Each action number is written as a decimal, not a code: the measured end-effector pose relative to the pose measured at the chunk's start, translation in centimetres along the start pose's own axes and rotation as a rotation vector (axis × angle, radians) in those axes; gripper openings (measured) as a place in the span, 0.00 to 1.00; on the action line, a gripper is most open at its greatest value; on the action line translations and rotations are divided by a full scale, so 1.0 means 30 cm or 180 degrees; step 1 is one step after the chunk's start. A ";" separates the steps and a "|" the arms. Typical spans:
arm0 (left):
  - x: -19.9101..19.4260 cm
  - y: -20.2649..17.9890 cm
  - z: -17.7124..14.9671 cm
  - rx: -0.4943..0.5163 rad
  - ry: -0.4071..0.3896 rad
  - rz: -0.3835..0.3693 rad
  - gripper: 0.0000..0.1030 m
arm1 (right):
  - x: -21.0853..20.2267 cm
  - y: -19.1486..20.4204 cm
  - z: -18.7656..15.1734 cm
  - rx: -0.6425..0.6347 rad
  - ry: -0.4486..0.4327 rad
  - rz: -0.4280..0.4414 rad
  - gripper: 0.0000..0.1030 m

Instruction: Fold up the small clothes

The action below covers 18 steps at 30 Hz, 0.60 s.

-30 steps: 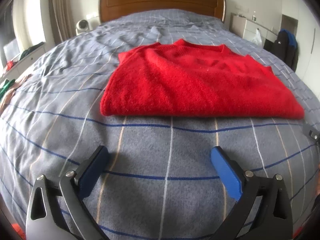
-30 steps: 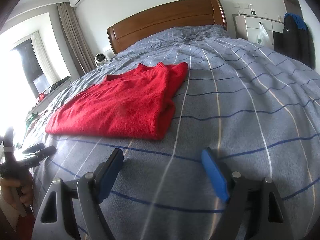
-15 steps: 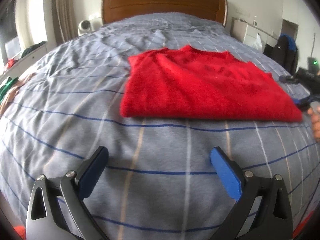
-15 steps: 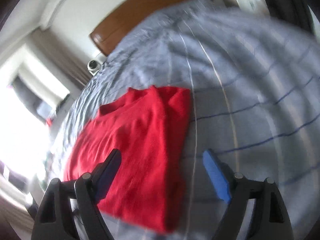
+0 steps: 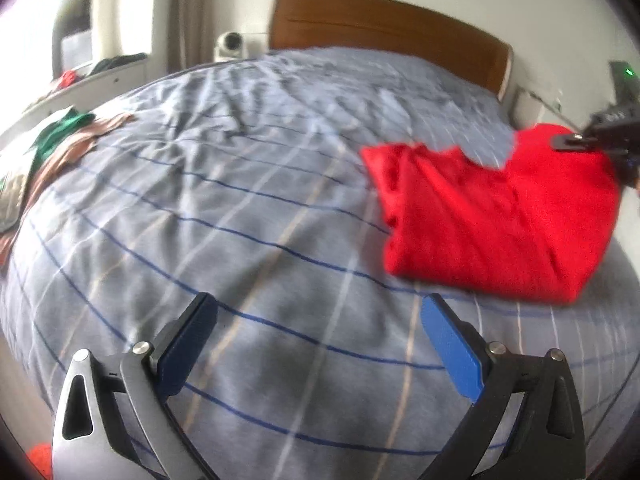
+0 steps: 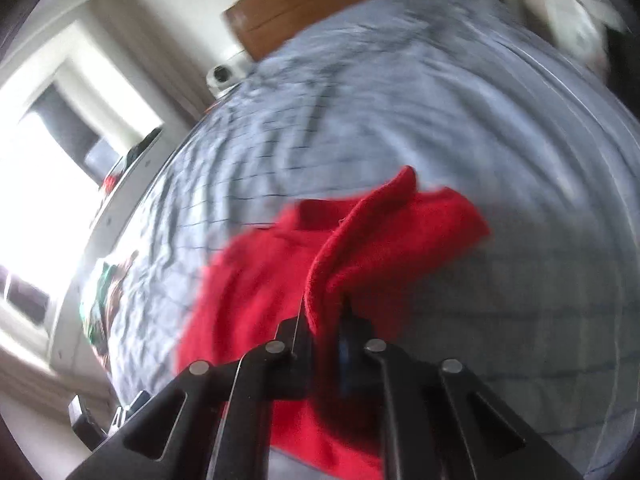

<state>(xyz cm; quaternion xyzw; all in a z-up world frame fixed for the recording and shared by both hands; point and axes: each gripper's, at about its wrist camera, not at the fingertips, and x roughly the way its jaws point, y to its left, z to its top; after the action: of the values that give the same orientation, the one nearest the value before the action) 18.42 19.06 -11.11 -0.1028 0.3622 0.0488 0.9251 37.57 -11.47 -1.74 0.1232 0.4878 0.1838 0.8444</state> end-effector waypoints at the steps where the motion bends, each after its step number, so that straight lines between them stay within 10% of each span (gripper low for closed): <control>1: 0.002 0.013 0.004 -0.0033 -0.0015 0.0036 0.99 | 0.039 0.067 0.011 -0.0082 0.0032 0.0028 0.09; 8: 0.008 0.073 0.007 -0.0024 -0.0065 0.0251 0.99 | 0.389 0.367 -0.042 -0.0399 0.0383 0.0055 0.10; 10: 0.013 0.095 0.007 -0.0053 -0.0045 0.0286 0.99 | 0.457 0.378 -0.081 -0.0351 0.0473 0.0118 0.24; 13: 0.018 0.133 0.011 -0.0183 0.0015 0.0247 0.99 | 0.477 0.344 -0.113 0.0118 0.0591 0.0943 0.61; 16: 0.014 0.160 0.015 -0.0325 0.0054 0.0181 0.99 | 0.384 0.297 -0.102 0.0385 0.0489 0.1598 0.60; 18: 0.007 0.160 0.016 -0.0353 0.0052 0.0154 0.99 | 0.304 0.278 -0.088 0.0254 0.0303 0.1568 0.60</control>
<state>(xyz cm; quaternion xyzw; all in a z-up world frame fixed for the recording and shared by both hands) 18.10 23.84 -11.66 -0.1456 0.3689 0.0903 0.9135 37.87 0.06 -6.91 0.2628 0.4892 0.3702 0.7447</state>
